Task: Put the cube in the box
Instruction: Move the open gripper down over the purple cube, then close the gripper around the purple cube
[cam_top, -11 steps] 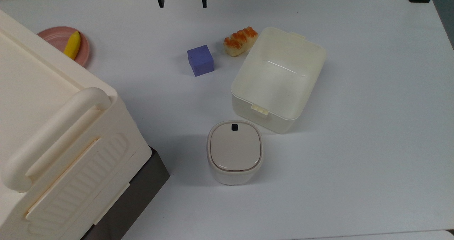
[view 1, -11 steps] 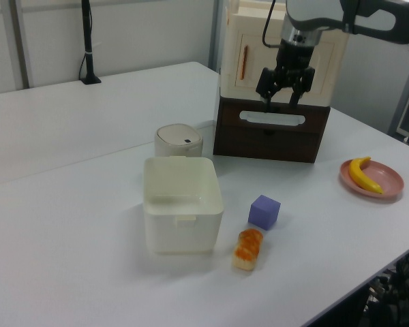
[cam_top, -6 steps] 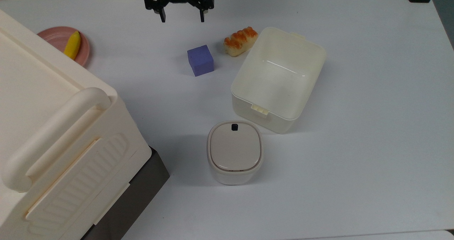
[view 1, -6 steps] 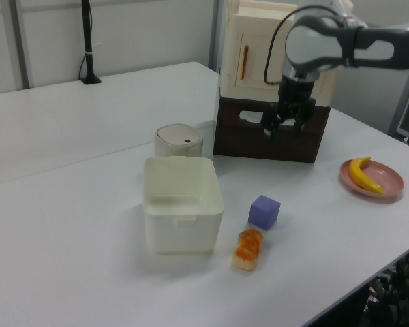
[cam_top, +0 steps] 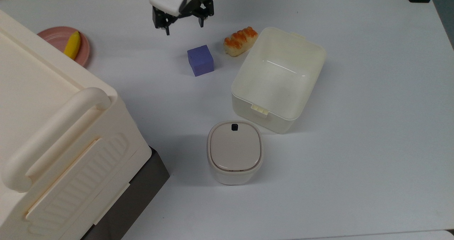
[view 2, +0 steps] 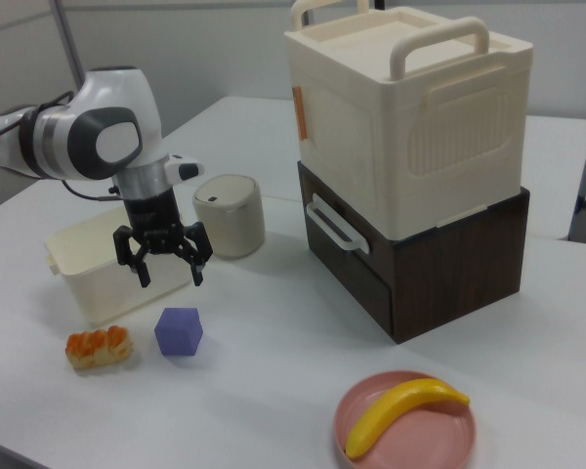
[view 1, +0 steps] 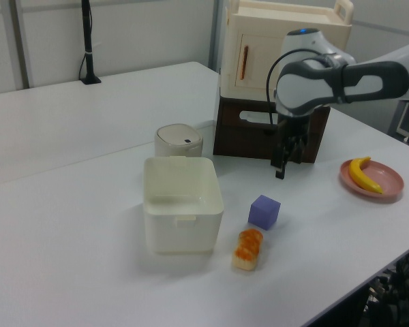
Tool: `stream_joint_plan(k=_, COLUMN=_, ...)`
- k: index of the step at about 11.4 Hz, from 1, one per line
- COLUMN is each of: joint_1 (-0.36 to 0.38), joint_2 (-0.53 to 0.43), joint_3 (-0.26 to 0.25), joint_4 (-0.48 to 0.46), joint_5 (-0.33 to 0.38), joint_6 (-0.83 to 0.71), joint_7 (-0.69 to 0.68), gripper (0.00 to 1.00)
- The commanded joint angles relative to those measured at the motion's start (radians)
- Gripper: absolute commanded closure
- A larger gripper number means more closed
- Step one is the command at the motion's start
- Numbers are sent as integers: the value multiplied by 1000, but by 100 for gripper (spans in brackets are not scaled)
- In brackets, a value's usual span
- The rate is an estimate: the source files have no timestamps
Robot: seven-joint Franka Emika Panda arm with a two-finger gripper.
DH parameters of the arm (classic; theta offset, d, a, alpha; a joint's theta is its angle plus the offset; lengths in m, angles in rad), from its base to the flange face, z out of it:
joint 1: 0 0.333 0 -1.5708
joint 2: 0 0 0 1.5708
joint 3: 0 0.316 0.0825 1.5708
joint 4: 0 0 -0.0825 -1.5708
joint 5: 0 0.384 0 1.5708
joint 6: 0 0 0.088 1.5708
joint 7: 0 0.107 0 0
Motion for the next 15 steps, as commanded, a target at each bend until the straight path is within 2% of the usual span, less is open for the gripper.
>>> stream_joint_plan(k=1, joint_1=65, joint_2=72, joint_3=0, joint_4=-17, joint_5=-23, joint_6=83, joint_7=-34, gripper=0)
stream_joint_plan(k=4, joint_1=94, joint_2=158, joint_3=0, joint_4=-20, joint_5=-26, joint_6=166, joint_7=0, gripper=0)
stream_joint_plan(k=10, joint_1=90, joint_2=214, joint_3=0, joint_4=-22, joint_5=-54, joint_6=189, joint_7=9, gripper=0)
stream_joint_plan(k=11, joint_1=88, joint_2=214, joint_3=0, joint_4=-20, joint_5=-54, joint_6=189, joint_7=9, gripper=4)
stream_joint_plan(k=12, joint_1=87, joint_2=215, joint_3=0, joint_4=-22, joint_5=-57, joint_6=189, joint_7=9, gripper=32)
stream_joint_plan(k=13, joint_1=85, joint_2=215, joint_3=0, joint_4=-20, joint_5=-57, joint_6=189, joint_7=9, gripper=66)
stream_joint_plan(k=14, joint_1=85, joint_2=215, joint_3=-1, joint_4=-20, joint_5=-57, joint_6=189, joint_7=9, gripper=74)
stream_joint_plan(k=15, joint_1=85, joint_2=215, joint_3=0, joint_4=-18, joint_5=-57, joint_6=189, joint_7=9, gripper=74)
